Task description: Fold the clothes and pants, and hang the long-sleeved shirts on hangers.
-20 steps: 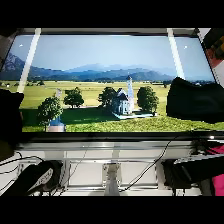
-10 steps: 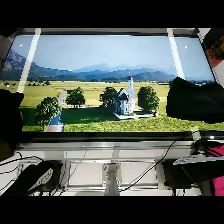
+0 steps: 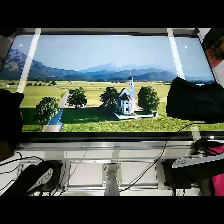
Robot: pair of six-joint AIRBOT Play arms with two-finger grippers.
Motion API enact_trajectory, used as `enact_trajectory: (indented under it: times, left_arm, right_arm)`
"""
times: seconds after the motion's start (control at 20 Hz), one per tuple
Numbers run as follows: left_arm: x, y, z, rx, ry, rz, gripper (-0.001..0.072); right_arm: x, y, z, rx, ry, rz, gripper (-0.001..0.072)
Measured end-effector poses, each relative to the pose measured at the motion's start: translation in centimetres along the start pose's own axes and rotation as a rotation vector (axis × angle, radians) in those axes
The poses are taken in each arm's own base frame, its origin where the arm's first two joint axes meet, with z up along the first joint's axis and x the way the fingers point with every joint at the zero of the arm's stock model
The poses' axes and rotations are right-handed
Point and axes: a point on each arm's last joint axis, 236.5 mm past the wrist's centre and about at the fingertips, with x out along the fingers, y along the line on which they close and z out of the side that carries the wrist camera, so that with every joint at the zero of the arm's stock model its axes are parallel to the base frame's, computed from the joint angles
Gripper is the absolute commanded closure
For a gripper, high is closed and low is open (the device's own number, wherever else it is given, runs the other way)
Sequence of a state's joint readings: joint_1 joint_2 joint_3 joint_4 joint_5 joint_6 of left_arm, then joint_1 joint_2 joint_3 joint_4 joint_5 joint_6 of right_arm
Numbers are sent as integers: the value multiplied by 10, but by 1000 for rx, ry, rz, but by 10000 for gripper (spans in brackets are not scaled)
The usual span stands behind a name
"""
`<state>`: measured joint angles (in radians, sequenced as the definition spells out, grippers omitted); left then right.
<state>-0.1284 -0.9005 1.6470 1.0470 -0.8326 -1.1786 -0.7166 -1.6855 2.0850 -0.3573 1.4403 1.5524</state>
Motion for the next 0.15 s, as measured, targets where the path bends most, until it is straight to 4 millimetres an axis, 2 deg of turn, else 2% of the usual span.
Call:
enact_trajectory:
  times: [0.15]
  left_arm:
    - [0, 0, 0, 0, 0, 0, 685]
  right_arm:
    - [7, 8, -6, -7, 20, 18, 688]
